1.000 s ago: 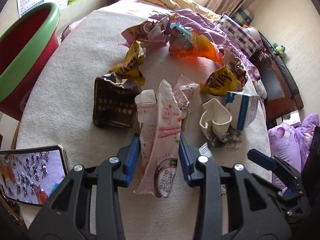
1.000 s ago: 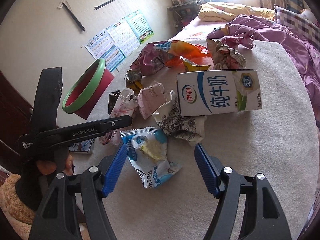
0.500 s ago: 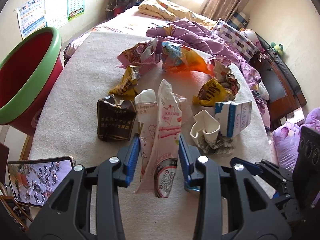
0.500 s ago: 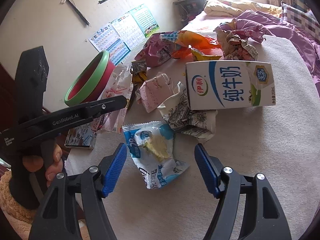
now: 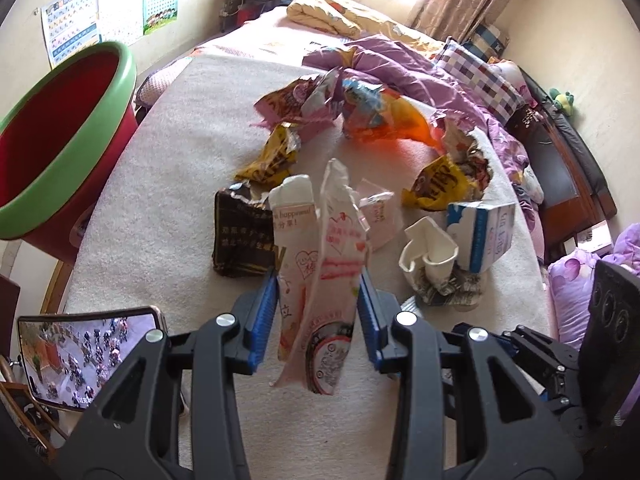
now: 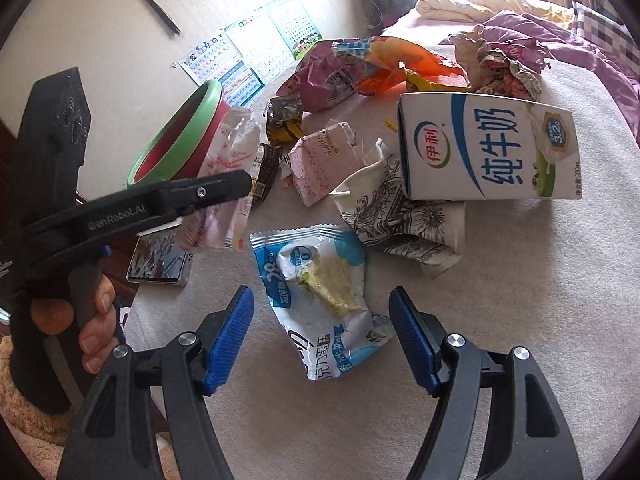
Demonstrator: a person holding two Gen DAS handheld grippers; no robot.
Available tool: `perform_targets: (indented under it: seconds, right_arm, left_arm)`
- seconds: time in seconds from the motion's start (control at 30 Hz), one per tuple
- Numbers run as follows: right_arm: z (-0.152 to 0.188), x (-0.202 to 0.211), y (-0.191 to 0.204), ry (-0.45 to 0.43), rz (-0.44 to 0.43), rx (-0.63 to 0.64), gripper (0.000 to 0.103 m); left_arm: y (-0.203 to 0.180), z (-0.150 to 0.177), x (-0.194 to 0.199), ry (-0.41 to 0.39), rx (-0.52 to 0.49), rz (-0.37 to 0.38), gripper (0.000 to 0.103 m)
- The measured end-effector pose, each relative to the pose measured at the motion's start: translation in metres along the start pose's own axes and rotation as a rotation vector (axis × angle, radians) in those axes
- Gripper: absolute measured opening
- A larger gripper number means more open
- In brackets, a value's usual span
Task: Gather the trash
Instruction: 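Grasp the blue-white snack wrapper with the right tool while left holds Pocky box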
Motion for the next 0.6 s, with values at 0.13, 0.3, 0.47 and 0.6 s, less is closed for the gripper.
perform_targets:
  seconds: [0.13,0.3,0.47,0.6]
  right_arm:
    - [0.002,-0.003,-0.001,0.016,0.006,0.000,0.065]
    - [0.006,-0.008,-0.002,0.032,0.006,-0.002,0.046]
    - [0.005,-0.003,0.004,0.007,-0.004,0.009,0.028]
    - [-0.002,0.008,0.012,-0.042,-0.037,0.014,0.026]
  left_arm:
    - [0.001,0.001,-0.004,0.014,-0.001,-0.002,0.036]
    - [0.003,0.003,-0.011,0.038,0.003,0.003,0.038]
    - [0.004,0.004,-0.011,0.034,0.000,0.013,0.031]
    - [0.007,0.004,-0.002,0.000,-0.001,0.011,0.028]
Point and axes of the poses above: each gripper's, at about its wrist camera, not at the fingertips, and x roughly against the way its jaws point, y to its left, z to its underside, the point moved 2 cm from there along -x, roughly the way its jaws point, and after that the axes turned 7 degrees about -x, right-handed, at the moved point
